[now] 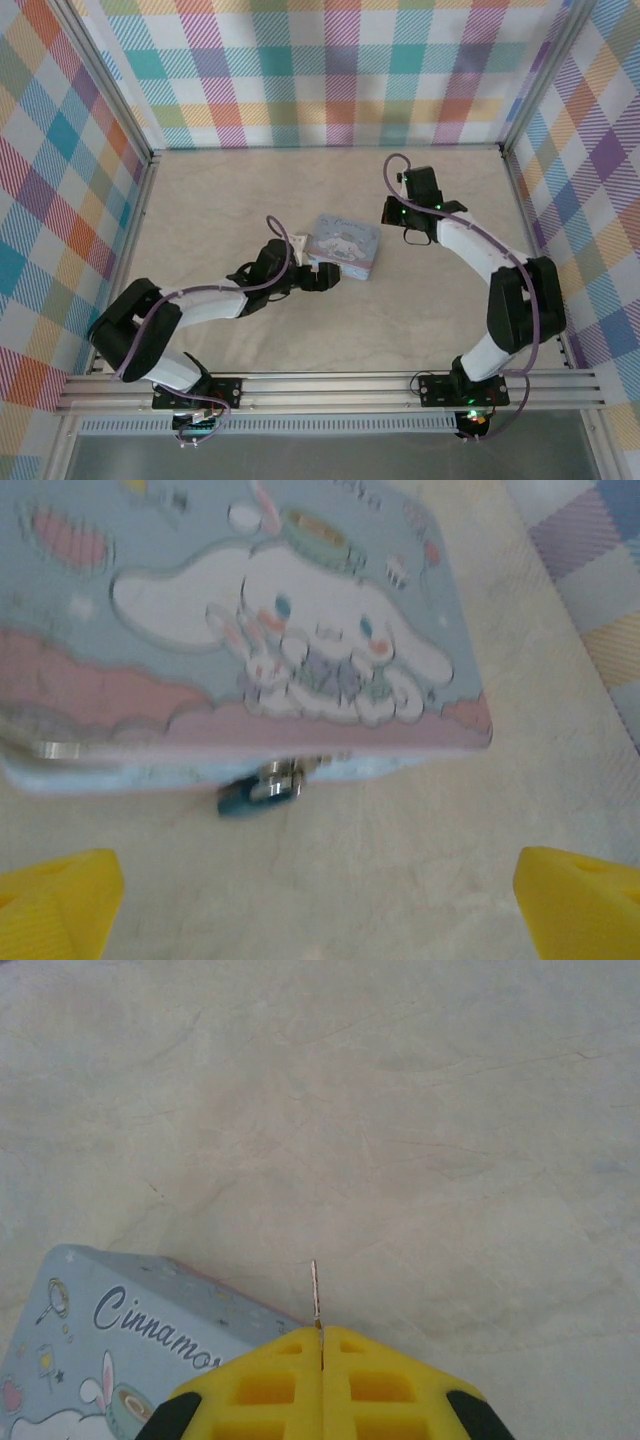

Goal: Unlock a padlock with a key

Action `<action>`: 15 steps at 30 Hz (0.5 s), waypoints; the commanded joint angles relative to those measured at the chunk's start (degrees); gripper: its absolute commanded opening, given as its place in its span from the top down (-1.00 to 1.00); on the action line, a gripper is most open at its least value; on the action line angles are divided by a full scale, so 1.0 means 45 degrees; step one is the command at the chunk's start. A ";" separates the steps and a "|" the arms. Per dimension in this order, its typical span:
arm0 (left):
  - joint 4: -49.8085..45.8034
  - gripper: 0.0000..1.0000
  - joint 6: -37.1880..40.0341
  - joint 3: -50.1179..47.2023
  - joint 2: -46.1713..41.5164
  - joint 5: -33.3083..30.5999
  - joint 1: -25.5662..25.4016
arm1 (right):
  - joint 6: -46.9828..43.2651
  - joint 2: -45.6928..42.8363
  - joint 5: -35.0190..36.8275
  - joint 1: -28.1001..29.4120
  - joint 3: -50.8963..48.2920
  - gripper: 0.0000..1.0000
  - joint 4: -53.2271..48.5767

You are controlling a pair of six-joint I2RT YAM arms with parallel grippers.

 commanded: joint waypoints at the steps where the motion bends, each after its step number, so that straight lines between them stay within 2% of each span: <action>1: 0.2137 -1.00 0.0680 0.0196 0.1103 -0.0368 -0.0318 | -0.0466 0.0502 0.0042 -0.0084 0.0605 1.00 0.0008; 9: 0.3582 -1.00 0.1142 0.0502 0.2824 -0.0725 -0.0868 | -0.0883 0.1452 0.0267 -0.0082 0.1084 1.00 -0.0104; 15: 0.4545 -0.98 0.1140 0.0738 0.3839 -0.0080 -0.1076 | -0.0640 0.1955 -0.0092 -0.0088 0.0922 1.00 0.0248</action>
